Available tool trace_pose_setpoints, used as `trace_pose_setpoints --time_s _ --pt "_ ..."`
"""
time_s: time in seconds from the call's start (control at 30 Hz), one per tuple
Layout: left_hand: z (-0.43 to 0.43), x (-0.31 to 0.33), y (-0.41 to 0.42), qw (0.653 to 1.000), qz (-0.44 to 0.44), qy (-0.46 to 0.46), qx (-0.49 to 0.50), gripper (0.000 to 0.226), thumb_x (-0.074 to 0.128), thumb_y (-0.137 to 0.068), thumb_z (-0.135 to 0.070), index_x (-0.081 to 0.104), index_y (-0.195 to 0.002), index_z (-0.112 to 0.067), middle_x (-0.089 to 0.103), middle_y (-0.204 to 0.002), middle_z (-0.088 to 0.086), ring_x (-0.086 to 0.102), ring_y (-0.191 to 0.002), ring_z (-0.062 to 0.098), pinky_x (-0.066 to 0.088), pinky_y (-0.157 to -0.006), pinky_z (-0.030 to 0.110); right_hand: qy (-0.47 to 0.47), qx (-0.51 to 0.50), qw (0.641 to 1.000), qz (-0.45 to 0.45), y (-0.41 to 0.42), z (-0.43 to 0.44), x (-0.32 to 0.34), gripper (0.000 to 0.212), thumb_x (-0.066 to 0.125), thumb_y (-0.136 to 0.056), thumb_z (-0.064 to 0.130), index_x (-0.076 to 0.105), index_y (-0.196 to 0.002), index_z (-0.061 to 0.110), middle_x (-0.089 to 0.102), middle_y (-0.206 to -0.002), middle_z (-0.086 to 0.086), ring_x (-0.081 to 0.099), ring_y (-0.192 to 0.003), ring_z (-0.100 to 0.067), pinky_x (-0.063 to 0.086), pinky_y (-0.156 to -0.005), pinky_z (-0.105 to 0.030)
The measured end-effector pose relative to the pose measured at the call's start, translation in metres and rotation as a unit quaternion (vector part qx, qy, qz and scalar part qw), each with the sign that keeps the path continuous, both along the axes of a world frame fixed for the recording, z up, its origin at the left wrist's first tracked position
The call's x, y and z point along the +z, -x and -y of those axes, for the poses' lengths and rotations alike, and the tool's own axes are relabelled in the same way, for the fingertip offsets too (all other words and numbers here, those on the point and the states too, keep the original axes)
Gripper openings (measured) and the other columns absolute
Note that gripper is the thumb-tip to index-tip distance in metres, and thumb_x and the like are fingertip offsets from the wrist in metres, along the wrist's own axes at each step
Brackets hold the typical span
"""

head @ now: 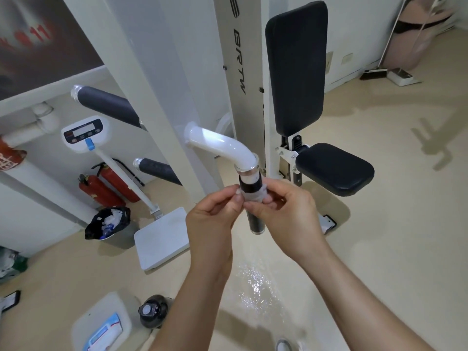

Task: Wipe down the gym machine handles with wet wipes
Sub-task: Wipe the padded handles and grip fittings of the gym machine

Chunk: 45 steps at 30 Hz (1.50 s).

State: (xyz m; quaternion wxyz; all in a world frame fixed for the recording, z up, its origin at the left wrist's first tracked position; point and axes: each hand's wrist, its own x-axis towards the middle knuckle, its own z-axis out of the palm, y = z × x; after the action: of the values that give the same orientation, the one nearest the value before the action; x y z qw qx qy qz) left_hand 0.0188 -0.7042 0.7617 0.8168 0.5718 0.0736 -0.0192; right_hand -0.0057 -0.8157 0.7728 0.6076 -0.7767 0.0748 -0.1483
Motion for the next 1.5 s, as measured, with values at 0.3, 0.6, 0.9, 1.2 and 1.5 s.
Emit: trace_pose_setpoints --time_s 0.3,0.6,0.9,1.2,1.5 --pt "0.008 0.016 0.011 0.995 0.075 -0.044 0.050 0.032 0.068 -0.080 0.000 0.079 -0.079 -0.030 0.076 -0.087 -0.007 0.070 -0.087 0.004 0.050 -0.075 0.012 -0.100 0.003 0.994 0.050 0.006 -0.003 0.015 0.028 0.077 -0.075 0.004 0.069 -0.087 0.027 0.069 -0.078 -0.004 0.063 -0.066 -0.012 0.049 -0.066 -0.013" --pt "0.020 0.007 0.008 0.971 0.082 -0.226 -0.008 0.029 0.079 -0.074 -0.023 0.071 -0.096 -0.041 0.075 -0.088 -0.011 0.068 -0.091 0.005 0.048 -0.069 0.010 0.081 0.018 0.996 0.037 0.010 0.003 -0.001 0.047 0.050 -0.089 -0.003 0.058 -0.108 0.040 0.070 -0.090 0.013 0.065 -0.088 -0.008 0.051 -0.078 -0.016" --pt "0.018 0.000 -0.012 0.936 0.040 -0.344 -0.058 0.018 0.078 -0.070 -0.028 0.062 -0.064 -0.022 0.054 -0.052 -0.002 0.047 -0.056 0.010 0.040 -0.056 0.022 0.153 0.085 0.984 -0.016 -0.014 0.039 0.039 0.021 0.070 -0.079 0.025 0.070 -0.097 0.037 0.062 -0.079 0.031 0.055 -0.081 0.006 0.038 -0.069 -0.015" --pt "0.031 0.017 -0.005 0.962 0.076 -0.262 -0.028 0.015 0.074 -0.078 -0.011 0.064 -0.072 -0.020 0.058 -0.055 -0.005 0.050 -0.037 -0.001 0.037 -0.039 0.007 0.020 0.111 0.993 0.031 -0.021 0.041 0.037 0.025 0.077 -0.075 0.006 0.074 -0.086 0.028 0.074 -0.080 0.010 0.067 -0.073 0.000 0.054 -0.074 -0.017" --pt "0.037 -0.029 -0.006 0.933 0.030 -0.359 -0.005 0.023 0.076 -0.073 -0.033 0.056 -0.062 -0.029 0.050 -0.047 -0.014 0.046 -0.051 -0.001 0.034 -0.048 0.009 0.042 0.053 0.997 0.046 -0.021 0.039 0.025 0.032 0.077 -0.075 0.006 0.070 -0.085 0.036 0.069 -0.072 0.017 0.063 -0.070 -0.005 0.056 -0.077 -0.025"
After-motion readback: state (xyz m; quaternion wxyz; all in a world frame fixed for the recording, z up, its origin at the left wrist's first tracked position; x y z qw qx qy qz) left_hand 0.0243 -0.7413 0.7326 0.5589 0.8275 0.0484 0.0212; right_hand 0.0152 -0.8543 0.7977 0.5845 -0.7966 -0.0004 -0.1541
